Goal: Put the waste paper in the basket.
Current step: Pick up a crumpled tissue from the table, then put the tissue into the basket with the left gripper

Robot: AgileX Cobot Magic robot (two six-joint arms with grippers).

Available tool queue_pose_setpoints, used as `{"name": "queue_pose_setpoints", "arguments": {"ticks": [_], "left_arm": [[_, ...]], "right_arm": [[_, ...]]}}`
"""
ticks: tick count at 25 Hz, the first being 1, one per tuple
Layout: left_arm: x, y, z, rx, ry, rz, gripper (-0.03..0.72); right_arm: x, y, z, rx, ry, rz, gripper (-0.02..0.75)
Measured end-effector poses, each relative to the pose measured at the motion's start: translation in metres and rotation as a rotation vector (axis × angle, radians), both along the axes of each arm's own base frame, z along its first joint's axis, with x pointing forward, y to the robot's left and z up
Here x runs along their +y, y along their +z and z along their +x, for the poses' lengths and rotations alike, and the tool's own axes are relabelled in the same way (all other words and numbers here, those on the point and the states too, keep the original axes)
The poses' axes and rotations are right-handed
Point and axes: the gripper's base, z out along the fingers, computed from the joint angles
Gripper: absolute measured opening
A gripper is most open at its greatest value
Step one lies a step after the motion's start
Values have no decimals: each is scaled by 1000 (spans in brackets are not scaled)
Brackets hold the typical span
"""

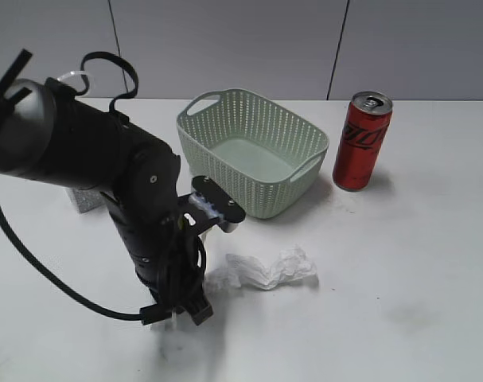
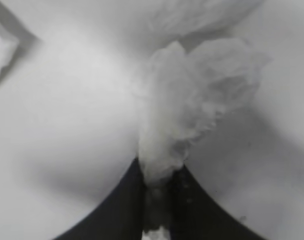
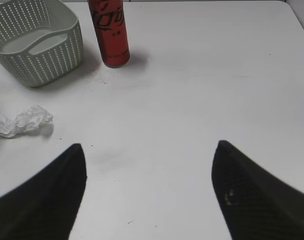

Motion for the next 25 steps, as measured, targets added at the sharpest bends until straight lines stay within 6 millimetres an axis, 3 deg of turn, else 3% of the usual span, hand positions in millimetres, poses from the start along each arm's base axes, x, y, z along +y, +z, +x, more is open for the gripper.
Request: {"name": "queue_pose_setpoints", "arguments": {"ticks": [3,9,16,22,25], "left_arm": [[2,0,-3,33,-3,25,41],[7,14,-9,68,-11,46,24],[11,81,-13,-80,-12,-102,22],[5,151,-1,-396,-6,-356,21],[-2,169,9,-571,2,-487,21]], "right_arm": [[0,0,0,0,0,0,589],[0,0,0,0,0,0,589],[0,0,0,0,0,0,589],[0,0,0,0,0,0,589],[0,0,0,0,0,0,589]]}}
